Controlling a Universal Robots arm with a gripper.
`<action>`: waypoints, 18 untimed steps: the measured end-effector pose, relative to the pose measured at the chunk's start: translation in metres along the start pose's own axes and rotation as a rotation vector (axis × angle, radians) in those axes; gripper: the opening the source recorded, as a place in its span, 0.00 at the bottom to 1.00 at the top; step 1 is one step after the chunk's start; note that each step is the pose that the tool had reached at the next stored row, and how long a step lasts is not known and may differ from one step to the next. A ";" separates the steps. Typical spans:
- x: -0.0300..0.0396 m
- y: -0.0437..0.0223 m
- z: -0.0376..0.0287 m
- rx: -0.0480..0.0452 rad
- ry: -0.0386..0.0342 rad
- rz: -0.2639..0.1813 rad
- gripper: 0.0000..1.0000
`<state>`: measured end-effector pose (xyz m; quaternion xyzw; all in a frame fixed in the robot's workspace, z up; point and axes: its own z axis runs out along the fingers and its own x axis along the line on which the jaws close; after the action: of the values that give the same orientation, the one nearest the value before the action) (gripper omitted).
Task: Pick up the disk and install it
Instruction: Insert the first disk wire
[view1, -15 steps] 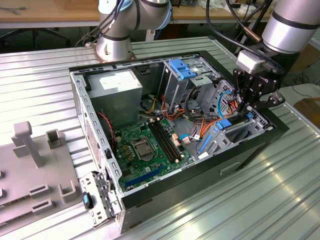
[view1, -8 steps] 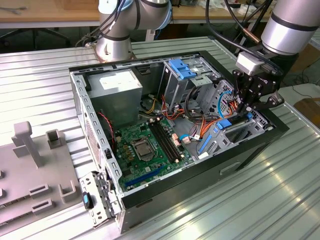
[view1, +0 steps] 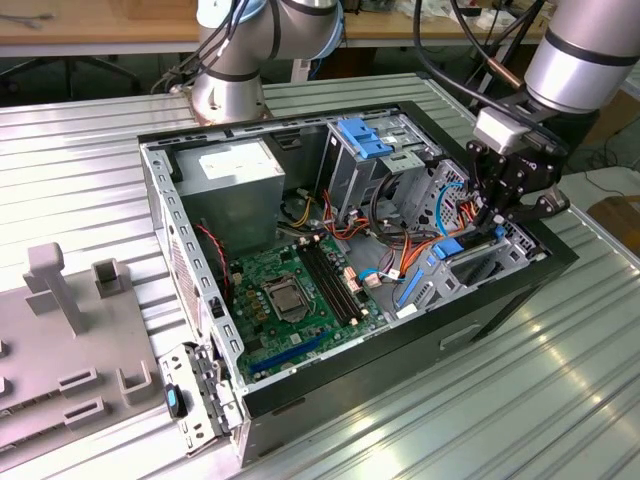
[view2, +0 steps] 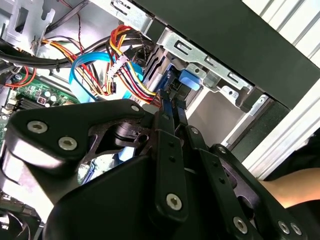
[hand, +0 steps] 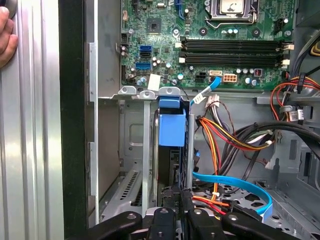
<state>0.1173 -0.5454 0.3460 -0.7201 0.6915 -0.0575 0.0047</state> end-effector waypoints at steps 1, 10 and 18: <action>0.0000 0.0003 0.0000 -0.0001 0.0000 0.002 0.16; 0.0002 0.0008 -0.0010 -0.0040 0.0045 0.052 0.16; 0.0001 0.0009 -0.0008 -0.0052 0.0057 0.067 0.16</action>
<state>0.1164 -0.5455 0.3468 -0.6964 0.7154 -0.0576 0.0028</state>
